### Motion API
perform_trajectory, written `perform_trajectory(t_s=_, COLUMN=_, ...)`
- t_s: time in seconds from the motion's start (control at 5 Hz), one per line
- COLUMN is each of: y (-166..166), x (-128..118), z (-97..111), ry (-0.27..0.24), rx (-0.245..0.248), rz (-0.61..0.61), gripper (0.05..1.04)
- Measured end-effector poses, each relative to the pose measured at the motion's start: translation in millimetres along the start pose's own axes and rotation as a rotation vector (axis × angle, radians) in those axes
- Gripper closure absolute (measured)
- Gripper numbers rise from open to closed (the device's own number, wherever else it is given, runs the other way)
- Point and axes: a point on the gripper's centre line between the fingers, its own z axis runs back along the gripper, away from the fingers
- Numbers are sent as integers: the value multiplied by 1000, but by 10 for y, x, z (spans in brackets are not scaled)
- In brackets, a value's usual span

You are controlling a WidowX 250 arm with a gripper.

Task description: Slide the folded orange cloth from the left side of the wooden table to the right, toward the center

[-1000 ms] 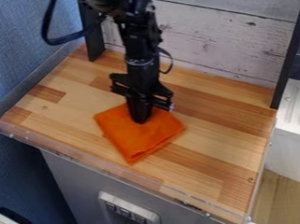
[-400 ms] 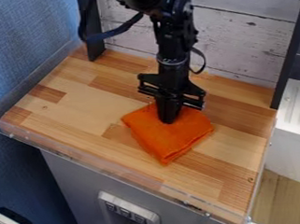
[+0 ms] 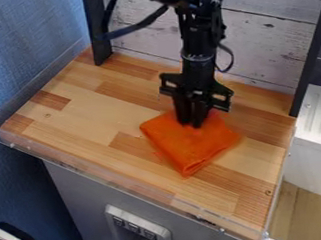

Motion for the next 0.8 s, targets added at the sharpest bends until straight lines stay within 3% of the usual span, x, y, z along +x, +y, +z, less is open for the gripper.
perform_trajectory(t_s=0.2, y=76, x=122, z=162, ry=-11, rx=-5, rz=-1, gripper=309)
perform_trajectory(t_s=0.4, y=197, x=240, z=314, ry=-12, rx=-5, rz=4, gripper=90)
perform_trajectory(t_s=0.8, y=471, x=418, z=631, ry=-23, rx=-7, rz=9, gripper=84)
